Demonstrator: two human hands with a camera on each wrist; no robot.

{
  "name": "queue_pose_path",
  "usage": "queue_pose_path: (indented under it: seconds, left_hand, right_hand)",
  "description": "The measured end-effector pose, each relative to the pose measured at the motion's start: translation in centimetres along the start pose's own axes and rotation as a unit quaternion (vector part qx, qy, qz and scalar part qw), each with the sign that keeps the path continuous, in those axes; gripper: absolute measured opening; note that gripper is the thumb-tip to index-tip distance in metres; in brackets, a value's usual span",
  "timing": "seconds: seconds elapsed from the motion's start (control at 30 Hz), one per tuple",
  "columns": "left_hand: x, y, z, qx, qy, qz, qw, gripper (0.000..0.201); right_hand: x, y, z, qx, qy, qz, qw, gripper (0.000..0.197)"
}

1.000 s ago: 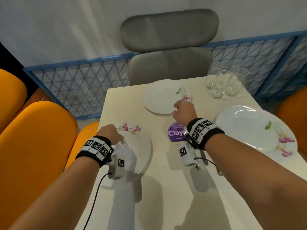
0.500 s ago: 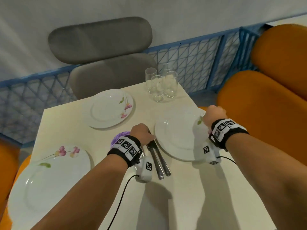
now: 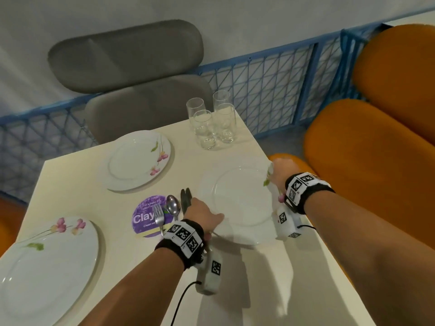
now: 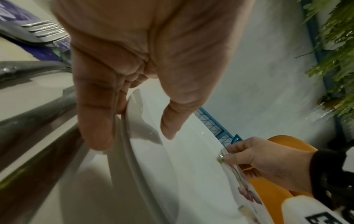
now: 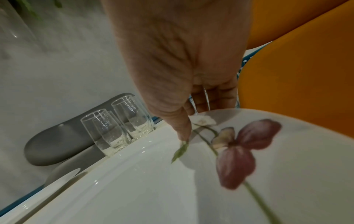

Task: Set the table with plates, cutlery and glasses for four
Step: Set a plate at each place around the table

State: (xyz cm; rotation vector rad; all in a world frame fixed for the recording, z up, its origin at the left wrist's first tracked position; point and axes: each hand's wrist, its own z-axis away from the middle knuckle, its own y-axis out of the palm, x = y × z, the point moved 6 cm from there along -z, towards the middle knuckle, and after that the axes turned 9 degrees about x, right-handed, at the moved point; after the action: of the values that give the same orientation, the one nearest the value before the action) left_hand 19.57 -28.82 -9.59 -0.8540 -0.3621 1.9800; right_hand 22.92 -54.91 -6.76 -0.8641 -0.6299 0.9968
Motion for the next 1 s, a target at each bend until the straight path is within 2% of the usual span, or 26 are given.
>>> queue_pose_path:
  seconds: [0.07, 0.33, 0.53, 0.63, 0.73, 0.9, 0.97, 1.0]
  left_hand:
    - [0.2, 0.0, -0.5, -0.005, -0.005, 0.001, 1.000, 0.085]
    - [0.8, 0.2, -0.9, 0.026, -0.014, 0.097, 0.995, 0.070]
    - [2.5, -1.0, 0.1, 0.023, 0.032, 0.135, 0.990, 0.062]
    - [4.4, -2.2, 1.3, 0.015, 0.049, 0.144, 0.988, 0.060]
    - [7.1, -3.3, 2.9, 0.014, 0.072, 0.165, 0.984, 0.076]
    - [13.0, -4.8, 6.0, 0.012, 0.078, 0.138, 0.987, 0.071]
    - [15.4, -5.0, 7.2, 0.022, 0.074, 0.124, 0.989, 0.074]
    - [16.6, -5.1, 7.6, 0.029, 0.073, 0.122, 0.989, 0.075]
  right_hand:
    - [0.1, -0.5, -0.2, -0.010, -0.005, 0.002, 1.000, 0.023]
    - [0.3, -0.4, -2.0, -0.005, -0.030, -0.037, 0.999, 0.022]
    - [0.0, 0.1, -1.7, 0.040, -0.038, -0.052, 0.997, 0.050]
    - [0.7, 0.0, 1.8, 0.042, -0.047, -0.070, 0.996, 0.051]
    - [1.8, 1.6, 5.8, 0.078, -0.049, -0.122, 0.988, 0.049]
    - [4.3, 5.4, 12.4, 0.130, -0.069, -0.203, 0.968, 0.032]
    - [5.1, 7.3, 14.9, 0.155, -0.068, -0.235, 0.957, 0.039]
    - [5.4, 8.4, 16.1, 0.168, -0.066, -0.250, 0.951, 0.051]
